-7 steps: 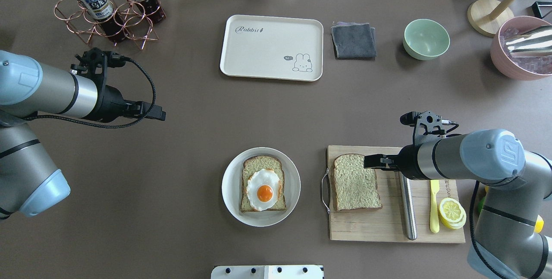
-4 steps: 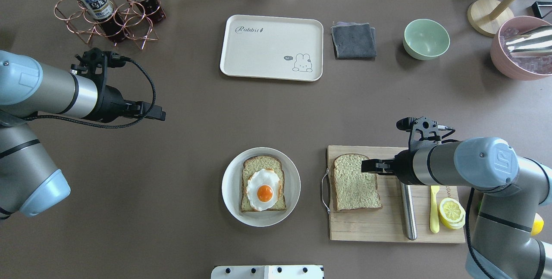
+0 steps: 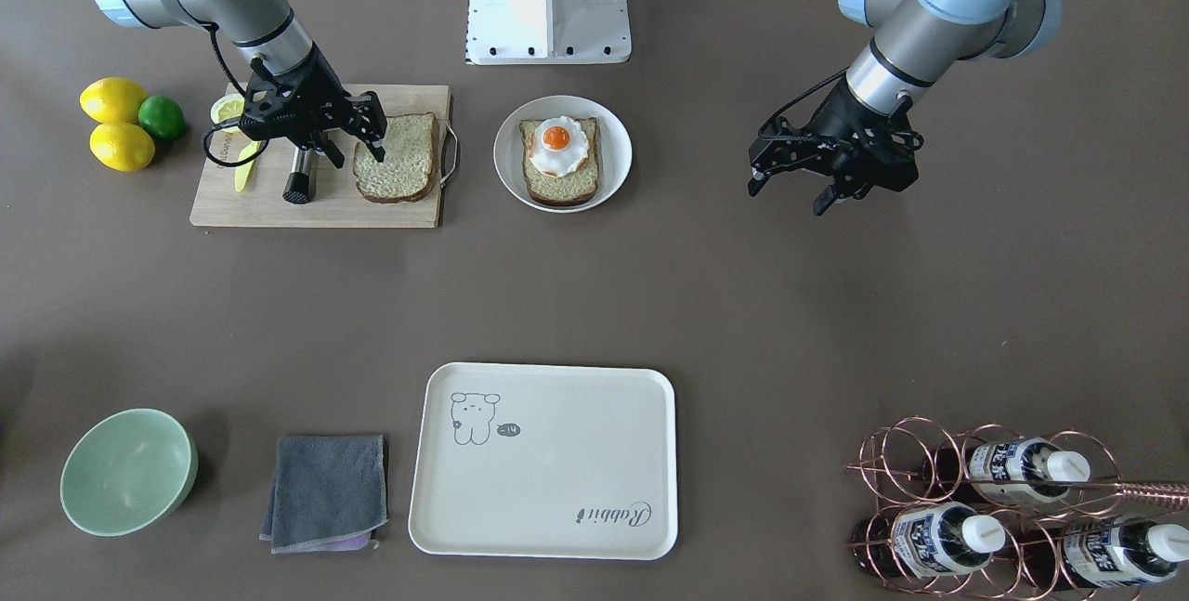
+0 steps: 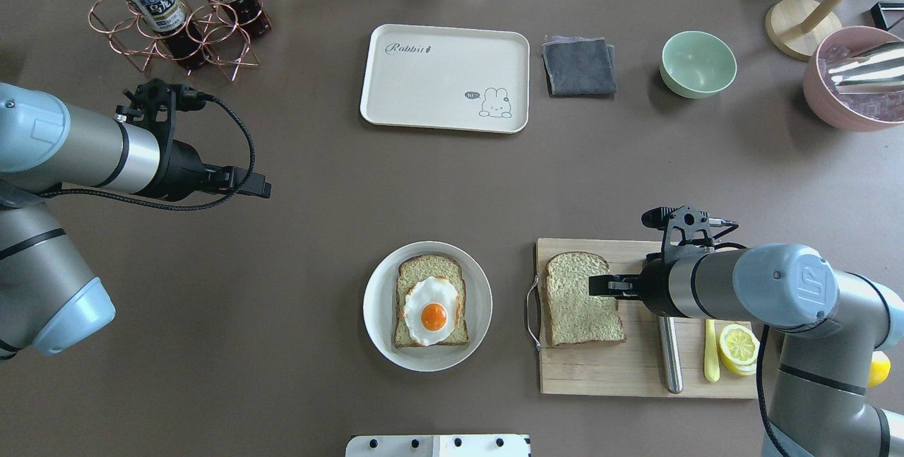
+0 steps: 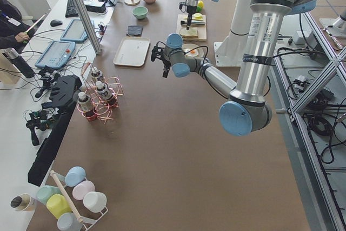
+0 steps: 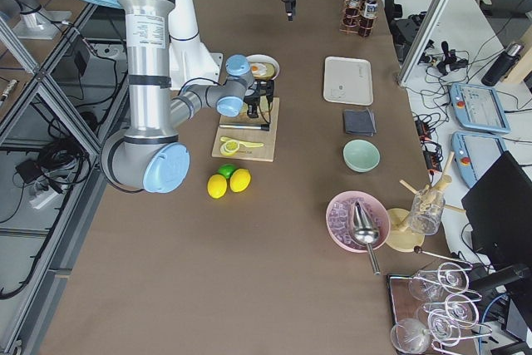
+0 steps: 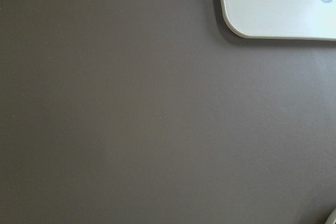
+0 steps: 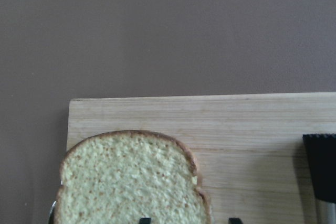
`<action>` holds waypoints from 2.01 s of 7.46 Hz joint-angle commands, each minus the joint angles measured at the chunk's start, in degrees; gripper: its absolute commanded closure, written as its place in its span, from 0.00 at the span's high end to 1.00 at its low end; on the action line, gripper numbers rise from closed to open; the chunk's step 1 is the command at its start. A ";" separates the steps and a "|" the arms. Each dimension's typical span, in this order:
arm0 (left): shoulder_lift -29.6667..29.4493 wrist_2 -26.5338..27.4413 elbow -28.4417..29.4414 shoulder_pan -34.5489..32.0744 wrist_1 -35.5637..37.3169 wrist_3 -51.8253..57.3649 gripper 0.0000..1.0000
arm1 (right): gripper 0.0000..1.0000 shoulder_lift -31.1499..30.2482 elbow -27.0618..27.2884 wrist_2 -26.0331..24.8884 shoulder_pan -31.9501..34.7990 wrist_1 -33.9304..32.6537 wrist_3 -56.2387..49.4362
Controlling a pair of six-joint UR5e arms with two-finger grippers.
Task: Make sandwich and place on tray
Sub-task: 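Lower the right gripper and grasp the bread slice's edge, then lift the bread slice with the right gripper and carry it over the egg toast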
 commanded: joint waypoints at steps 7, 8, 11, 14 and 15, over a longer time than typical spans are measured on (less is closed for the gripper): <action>0.45 1.13 -0.71 0.00 -0.22 0.00 0.98 | 0.00 0.82 0.62 -3.21 -2.47 0.00 5.19; 0.62 1.13 -0.88 0.00 -1.00 -0.17 0.98 | 0.00 0.73 3.32 -2.60 -2.12 0.00 5.27; 0.80 1.04 -0.89 0.00 -1.54 -0.18 0.98 | 0.00 2.12 7.82 3.70 3.23 0.00 5.28; 0.54 1.04 -0.71 0.00 -1.54 -0.44 0.98 | 0.00 9.75 4.86 3.47 3.16 -0.53 10.44; 0.62 0.96 -0.80 0.00 -1.63 -0.53 0.98 | 0.00 12.39 3.45 2.25 0.72 -0.53 13.59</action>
